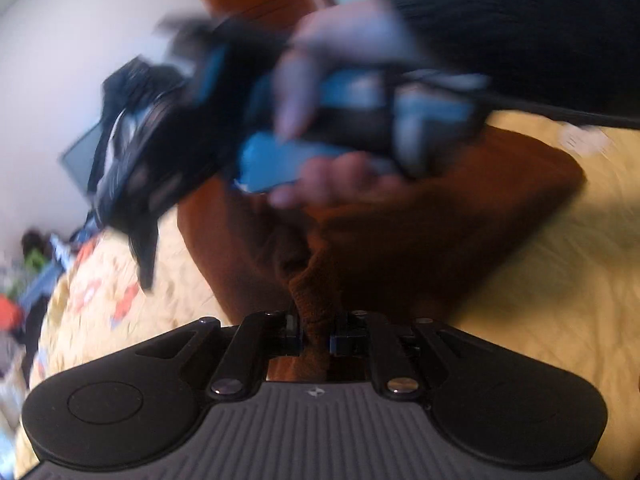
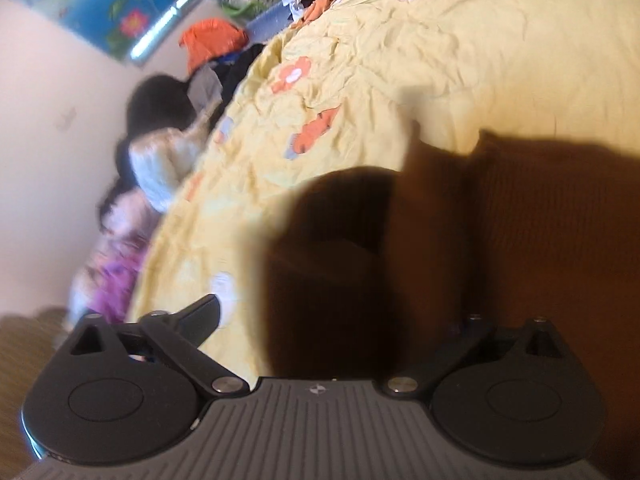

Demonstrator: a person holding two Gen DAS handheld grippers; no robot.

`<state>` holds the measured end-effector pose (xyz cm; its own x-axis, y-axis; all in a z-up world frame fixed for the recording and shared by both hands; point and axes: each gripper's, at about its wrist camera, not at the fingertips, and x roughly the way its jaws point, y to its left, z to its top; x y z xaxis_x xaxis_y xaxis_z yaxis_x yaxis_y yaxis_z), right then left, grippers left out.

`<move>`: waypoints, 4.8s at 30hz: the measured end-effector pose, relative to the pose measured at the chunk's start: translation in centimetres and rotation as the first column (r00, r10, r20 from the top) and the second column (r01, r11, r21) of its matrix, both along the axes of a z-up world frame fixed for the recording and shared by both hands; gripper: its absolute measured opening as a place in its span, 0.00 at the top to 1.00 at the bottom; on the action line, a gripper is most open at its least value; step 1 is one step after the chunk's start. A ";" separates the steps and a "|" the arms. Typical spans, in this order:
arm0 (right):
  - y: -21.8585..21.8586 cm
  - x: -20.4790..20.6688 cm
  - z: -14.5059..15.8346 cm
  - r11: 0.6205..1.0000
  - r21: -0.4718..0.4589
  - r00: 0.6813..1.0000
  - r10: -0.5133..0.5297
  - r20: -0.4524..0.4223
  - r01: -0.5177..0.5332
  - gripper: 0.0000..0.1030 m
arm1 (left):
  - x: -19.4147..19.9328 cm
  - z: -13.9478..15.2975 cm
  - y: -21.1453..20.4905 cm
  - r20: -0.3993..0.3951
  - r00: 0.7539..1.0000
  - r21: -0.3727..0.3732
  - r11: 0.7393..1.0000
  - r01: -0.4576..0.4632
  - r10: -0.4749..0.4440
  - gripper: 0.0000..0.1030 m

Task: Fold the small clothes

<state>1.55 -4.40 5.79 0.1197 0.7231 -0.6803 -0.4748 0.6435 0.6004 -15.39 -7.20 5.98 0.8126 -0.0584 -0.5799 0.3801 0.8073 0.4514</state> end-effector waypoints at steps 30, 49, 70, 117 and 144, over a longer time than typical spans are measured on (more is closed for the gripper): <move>-26.3 -3.8 -3.4 0.930 -0.076 0.919 -0.341 0.196 0.361 0.55 | 5.0 4.8 0.1 -0.003 0.996 -0.351 0.932 0.087 -0.094 0.04; -29.1 -0.4 -3.3 0.859 0.026 0.851 -0.510 0.125 0.511 0.12 | 20.2 -3.5 8.3 -0.533 0.845 -0.776 0.422 -0.469 -0.042 0.05; -20.0 6.9 -1.4 0.857 0.218 0.865 -0.495 0.088 0.468 0.34 | 25.9 3.1 11.2 -0.323 0.942 -0.657 0.694 -0.293 0.093 0.79; -18.2 4.1 -2.4 0.924 -0.196 0.926 -0.274 0.260 0.329 0.88 | 10.6 -1.4 8.4 -0.299 0.954 -0.528 0.832 -0.169 0.004 0.21; -1.3 9.0 1.6 0.982 -0.129 0.939 -0.088 0.333 0.138 0.36 | 11.0 -2.5 4.5 -0.200 0.980 -0.404 0.912 -0.068 -0.016 0.00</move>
